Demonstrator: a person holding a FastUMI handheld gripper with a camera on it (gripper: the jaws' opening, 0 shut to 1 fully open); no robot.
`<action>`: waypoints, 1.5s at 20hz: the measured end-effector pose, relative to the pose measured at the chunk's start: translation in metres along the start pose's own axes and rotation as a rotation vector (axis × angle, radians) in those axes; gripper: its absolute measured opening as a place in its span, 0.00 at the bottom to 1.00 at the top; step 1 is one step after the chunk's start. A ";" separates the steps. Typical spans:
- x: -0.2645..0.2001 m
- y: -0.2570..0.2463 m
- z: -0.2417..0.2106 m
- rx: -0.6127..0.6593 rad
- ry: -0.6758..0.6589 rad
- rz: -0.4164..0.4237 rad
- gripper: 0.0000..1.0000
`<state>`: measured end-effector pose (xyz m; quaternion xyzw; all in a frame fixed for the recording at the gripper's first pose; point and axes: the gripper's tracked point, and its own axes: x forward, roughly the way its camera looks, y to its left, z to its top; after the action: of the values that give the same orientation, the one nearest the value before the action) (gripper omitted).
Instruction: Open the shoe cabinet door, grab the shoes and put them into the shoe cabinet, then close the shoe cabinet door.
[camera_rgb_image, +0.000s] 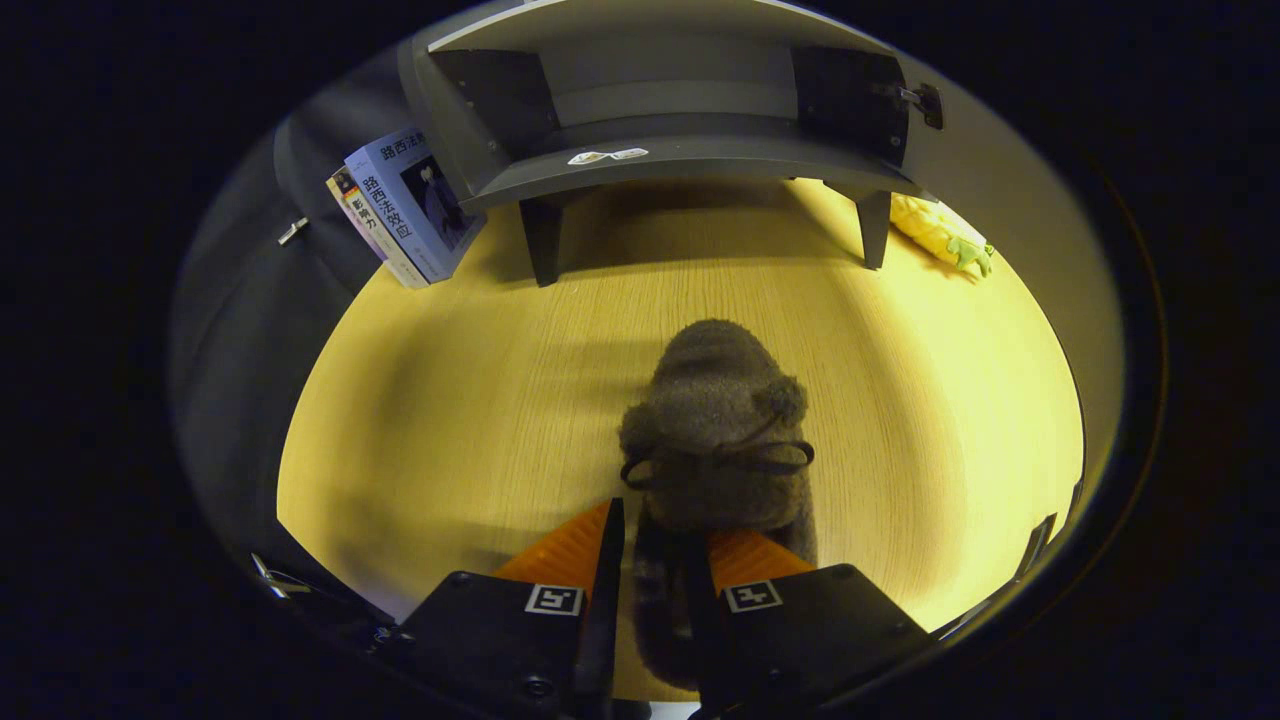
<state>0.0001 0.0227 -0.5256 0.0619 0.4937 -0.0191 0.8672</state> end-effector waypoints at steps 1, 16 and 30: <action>0.004 0.000 0.004 0.001 -0.009 0.002 0.37; 0.032 -0.011 0.027 -0.013 -0.097 -0.017 0.08; -0.029 -0.008 0.033 -0.031 -0.111 0.009 0.08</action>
<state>0.0123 0.0100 -0.4849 0.0495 0.4449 -0.0108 0.8941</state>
